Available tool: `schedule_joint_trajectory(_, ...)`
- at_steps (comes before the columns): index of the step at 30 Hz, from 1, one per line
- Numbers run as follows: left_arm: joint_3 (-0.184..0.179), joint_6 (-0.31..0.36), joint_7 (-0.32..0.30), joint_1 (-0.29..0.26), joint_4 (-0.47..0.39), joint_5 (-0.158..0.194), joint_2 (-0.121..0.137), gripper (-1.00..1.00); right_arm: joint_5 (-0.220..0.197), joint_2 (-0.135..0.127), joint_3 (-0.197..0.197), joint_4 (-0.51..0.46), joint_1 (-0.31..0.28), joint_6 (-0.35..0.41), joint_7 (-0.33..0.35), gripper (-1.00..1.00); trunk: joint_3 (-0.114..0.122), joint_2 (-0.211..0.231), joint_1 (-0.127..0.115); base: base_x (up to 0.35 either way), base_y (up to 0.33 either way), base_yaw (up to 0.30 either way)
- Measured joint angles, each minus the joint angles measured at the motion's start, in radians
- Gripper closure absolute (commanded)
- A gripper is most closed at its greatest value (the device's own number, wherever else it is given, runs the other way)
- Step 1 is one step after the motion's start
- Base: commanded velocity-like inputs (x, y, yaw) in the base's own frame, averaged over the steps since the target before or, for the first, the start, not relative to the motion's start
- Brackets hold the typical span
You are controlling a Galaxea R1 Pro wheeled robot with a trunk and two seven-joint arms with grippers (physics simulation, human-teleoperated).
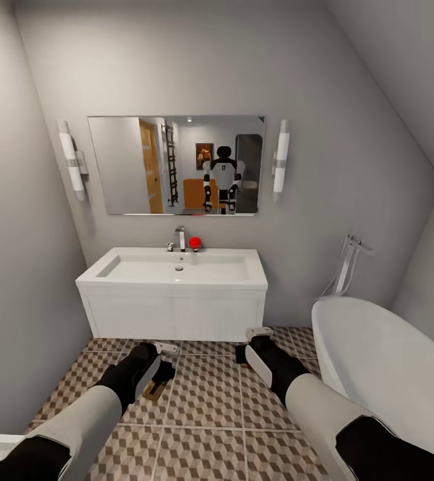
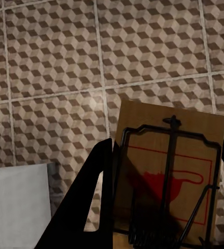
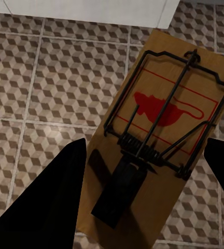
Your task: Take the four mousetraps from the cabinet in the bathroom and place them on the bathroom floor. Make sure all four end up on the same floor surface, and ensure that at least two of them are either under or directly next to the same bathroom sink.
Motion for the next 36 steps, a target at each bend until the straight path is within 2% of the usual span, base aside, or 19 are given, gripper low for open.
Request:
schedule_joint_trajectory(5,0.000,0.041,-0.001,0.000,-0.002,0.001,-0.001,1.00,0.000,0.000,-0.001,0.003,0.000,0.001,0.001,1.00,0.000,0.000,0.000,0.000,0.000,0.000)
schedule_joint_trajectory(11,-0.001,0.057,-0.001,0.000,-0.002,0.002,0.000,1.00,0.000,0.000,0.000,0.013,0.000,0.001,0.002,1.00,0.000,0.000,0.000,0.000,0.000,0.000)
schedule_joint_trajectory(16,-0.001,0.059,0.000,0.000,-0.001,0.001,0.001,1.00,0.000,0.000,-0.001,0.016,0.000,0.003,0.002,1.00,0.000,0.000,0.000,0.000,0.000,0.000)
schedule_joint_trajectory(25,-0.001,0.061,0.000,0.000,-0.002,0.001,0.003,1.00,0.001,0.000,0.000,0.014,0.000,0.072,0.004,1.00,0.000,0.000,0.000,0.000,0.000,0.000)
schedule_joint_trajectory(36,-0.001,0.061,-0.003,0.000,-0.005,0.002,0.002,1.00,0.000,0.000,-0.001,0.010,0.000,0.084,0.002,1.00,0.000,0.000,0.000,0.000,0.000,0.000)
